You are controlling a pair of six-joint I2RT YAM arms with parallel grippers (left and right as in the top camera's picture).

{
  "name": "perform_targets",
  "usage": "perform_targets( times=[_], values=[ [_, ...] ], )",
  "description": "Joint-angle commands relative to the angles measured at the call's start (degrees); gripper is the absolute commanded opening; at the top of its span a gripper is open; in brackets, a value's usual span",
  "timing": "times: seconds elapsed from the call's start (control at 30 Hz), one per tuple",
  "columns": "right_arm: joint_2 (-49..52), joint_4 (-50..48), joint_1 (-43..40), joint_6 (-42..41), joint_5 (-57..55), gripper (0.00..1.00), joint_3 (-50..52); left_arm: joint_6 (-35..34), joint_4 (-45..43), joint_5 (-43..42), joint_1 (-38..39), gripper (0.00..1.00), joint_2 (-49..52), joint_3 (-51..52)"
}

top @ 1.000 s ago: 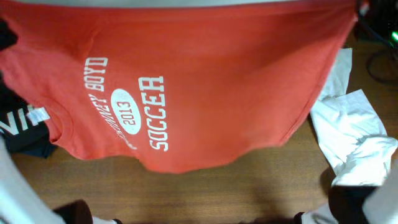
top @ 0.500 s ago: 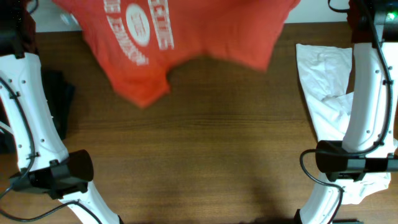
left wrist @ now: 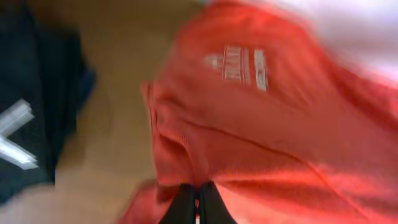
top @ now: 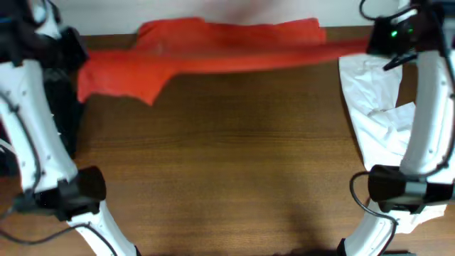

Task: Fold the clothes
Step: 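Lay the stretched shirt flat on the table with both grippers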

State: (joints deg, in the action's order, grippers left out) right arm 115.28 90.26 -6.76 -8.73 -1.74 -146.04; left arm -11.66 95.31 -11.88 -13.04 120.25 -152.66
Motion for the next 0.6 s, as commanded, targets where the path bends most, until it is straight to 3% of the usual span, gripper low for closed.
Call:
perform_targets(
  times=[0.0, 0.13, 0.3, 0.57],
  values=[
    [1.4, 1.7, -0.7, 0.3, -1.3, 0.04, 11.3, 5.5, 1.4, -2.4, 0.7, 0.0, 3.1, 9.7],
    [1.4, 2.0, -0.7, 0.3, -1.3, 0.04, 26.9, 7.6, 1.4, -2.3, 1.0, 0.0, 3.1, 27.2],
    [1.4, 2.1, -0.8, -0.8, -1.3, 0.04, 39.1, 8.9, 0.6, 1.6, 0.9, 0.0, 3.1, 43.4],
    [0.2, 2.3, -0.8, -2.3, -1.3, 0.04, 49.8, 8.9, -1.9, 2.9, -0.5, 0.0, 0.7, 56.3]
  ],
)
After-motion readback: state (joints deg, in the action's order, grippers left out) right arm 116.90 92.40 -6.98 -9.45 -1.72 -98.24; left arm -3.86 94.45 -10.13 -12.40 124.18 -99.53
